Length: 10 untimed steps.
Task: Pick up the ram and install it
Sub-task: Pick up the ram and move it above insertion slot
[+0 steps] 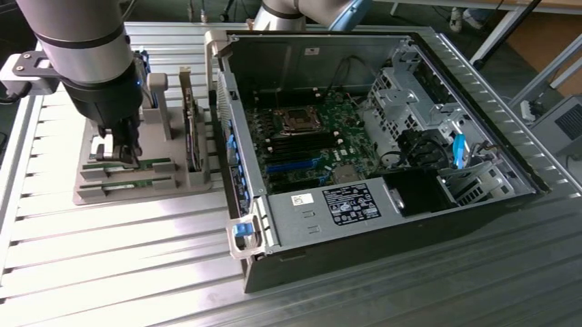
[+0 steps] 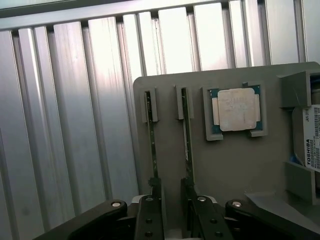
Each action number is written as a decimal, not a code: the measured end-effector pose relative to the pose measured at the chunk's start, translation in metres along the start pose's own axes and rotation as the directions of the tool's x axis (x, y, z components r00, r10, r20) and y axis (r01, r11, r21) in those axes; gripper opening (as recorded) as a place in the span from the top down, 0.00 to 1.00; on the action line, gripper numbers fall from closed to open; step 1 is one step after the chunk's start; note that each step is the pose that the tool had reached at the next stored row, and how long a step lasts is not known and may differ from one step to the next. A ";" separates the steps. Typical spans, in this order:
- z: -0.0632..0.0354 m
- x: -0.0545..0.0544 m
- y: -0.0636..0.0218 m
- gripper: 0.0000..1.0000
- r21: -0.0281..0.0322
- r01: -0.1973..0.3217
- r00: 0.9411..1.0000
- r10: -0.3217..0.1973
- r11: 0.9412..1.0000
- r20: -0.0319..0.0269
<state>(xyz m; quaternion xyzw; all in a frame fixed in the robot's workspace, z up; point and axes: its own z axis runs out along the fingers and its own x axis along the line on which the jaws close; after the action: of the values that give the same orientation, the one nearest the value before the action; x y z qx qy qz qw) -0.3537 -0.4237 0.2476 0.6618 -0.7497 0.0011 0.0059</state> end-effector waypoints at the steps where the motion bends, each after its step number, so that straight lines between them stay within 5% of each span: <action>1: 0.0006 0.000 0.0004 0.71 0.000 0.000 1.000 0.000 1.000 0.000; 10: 0.0063 0.002 0.0033 0.71 0.000 0.000 1.000 0.000 1.000 0.000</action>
<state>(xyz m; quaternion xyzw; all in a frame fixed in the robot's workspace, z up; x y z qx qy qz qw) -0.3572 -0.4255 0.2414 0.6618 -0.7497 0.0011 0.0059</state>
